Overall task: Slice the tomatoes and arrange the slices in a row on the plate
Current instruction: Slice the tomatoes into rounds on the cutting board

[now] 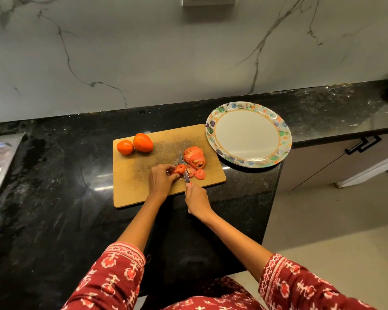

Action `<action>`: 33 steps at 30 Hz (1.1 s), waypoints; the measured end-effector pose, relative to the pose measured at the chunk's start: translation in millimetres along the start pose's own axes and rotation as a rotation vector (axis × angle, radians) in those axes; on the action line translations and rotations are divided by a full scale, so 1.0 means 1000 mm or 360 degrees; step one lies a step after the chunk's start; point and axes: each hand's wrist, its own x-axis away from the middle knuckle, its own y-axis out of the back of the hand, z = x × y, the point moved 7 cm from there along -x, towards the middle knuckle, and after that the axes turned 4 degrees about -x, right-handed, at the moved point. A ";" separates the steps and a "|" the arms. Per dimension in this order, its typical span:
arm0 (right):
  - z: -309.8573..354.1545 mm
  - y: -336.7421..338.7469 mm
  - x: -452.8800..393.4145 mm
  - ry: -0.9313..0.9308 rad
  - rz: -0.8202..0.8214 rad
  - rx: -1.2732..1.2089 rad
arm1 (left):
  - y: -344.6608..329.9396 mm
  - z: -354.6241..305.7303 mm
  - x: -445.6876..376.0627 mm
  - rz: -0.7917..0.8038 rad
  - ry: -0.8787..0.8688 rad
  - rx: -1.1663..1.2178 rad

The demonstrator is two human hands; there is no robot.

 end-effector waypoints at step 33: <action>0.000 -0.004 -0.009 -0.0141 0.0140 -0.0427 | 0.007 0.008 0.004 0.0065 -0.0020 -0.0075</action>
